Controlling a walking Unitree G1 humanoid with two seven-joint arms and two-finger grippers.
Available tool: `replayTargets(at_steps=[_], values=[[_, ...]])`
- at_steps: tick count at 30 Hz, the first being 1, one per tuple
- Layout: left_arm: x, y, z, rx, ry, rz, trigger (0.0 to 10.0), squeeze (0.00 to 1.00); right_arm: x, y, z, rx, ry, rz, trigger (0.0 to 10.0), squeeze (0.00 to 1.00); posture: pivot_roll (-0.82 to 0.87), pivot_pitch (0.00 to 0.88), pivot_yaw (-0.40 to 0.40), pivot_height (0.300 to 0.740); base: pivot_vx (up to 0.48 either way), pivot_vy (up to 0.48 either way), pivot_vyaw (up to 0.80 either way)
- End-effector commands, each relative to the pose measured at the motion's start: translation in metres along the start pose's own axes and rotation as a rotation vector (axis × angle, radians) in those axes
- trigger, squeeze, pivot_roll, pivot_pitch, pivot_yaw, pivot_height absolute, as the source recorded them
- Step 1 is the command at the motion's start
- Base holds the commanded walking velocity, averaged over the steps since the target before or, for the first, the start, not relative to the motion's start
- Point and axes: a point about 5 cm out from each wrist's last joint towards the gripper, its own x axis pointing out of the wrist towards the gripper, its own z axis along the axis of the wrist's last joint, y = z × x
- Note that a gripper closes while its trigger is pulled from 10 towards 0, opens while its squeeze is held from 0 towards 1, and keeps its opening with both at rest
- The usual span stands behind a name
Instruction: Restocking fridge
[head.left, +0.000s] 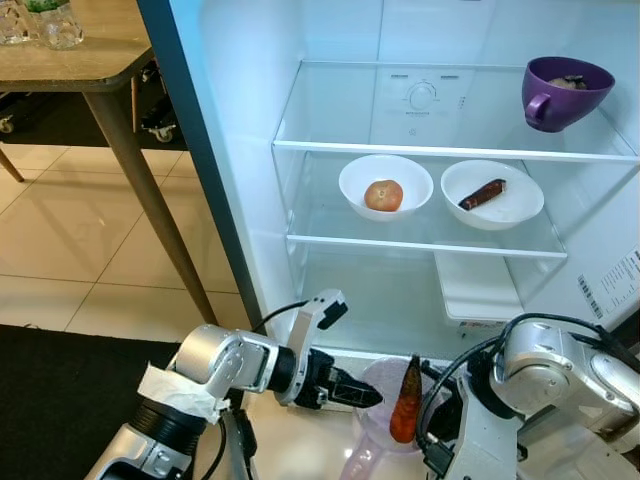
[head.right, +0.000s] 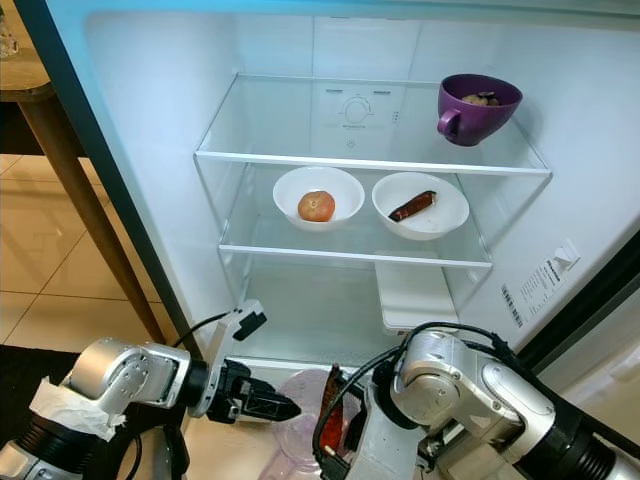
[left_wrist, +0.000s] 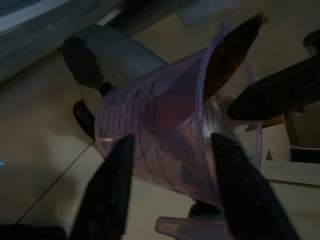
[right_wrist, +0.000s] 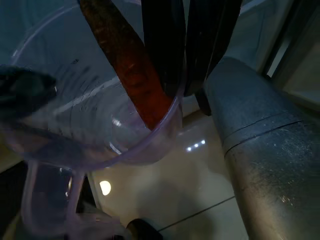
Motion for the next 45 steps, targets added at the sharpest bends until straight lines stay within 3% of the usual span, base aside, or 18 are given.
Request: replayTargets(at_steps=[1,27,33,35,36,45], values=[[0.003,0.008,-0.01,-0.045,0.028,0.051,0.0,0.0,-0.004,-0.006,0.003,-0.034,-0.005,-0.04,0.0,0.0,-0.03,0.099,0.035,0.369,0.0,0.0,0.0],[0.009,0.018,-0.016,-0.067,0.02,0.09,0.0,0.0,-0.003,-0.015,0.005,-0.057,-0.008,-0.072,0.0,0.0,-0.03,0.089,0.038,0.369,0.0,0.0,0.0],[0.004,0.017,-0.003,-0.059,-0.036,0.085,0.0,0.0,0.0,-0.013,0.001,-0.043,0.003,-0.076,0.0,0.0,-0.03,0.094,0.037,0.369,0.0,0.0,0.0],[0.002,0.017,0.002,-0.054,-0.053,0.087,0.0,0.0,0.002,-0.014,0.0,-0.04,0.004,-0.086,0.4,0.0,-0.03,0.096,0.037,0.369,0.0,0.0,0.0],[0.001,0.017,0.003,-0.052,-0.059,0.088,0.0,0.0,0.003,-0.015,0.0,-0.038,0.006,-0.092,0.1,0.0,-0.03,0.096,0.037,0.369,0.0,0.0,0.0],[-0.003,0.007,0.019,-0.023,-0.116,0.059,0.0,0.0,0.012,-0.012,-0.003,-0.017,0.001,-0.081,0.0,0.0,-0.02,0.098,0.032,0.369,0.0,0.0,0.0]])
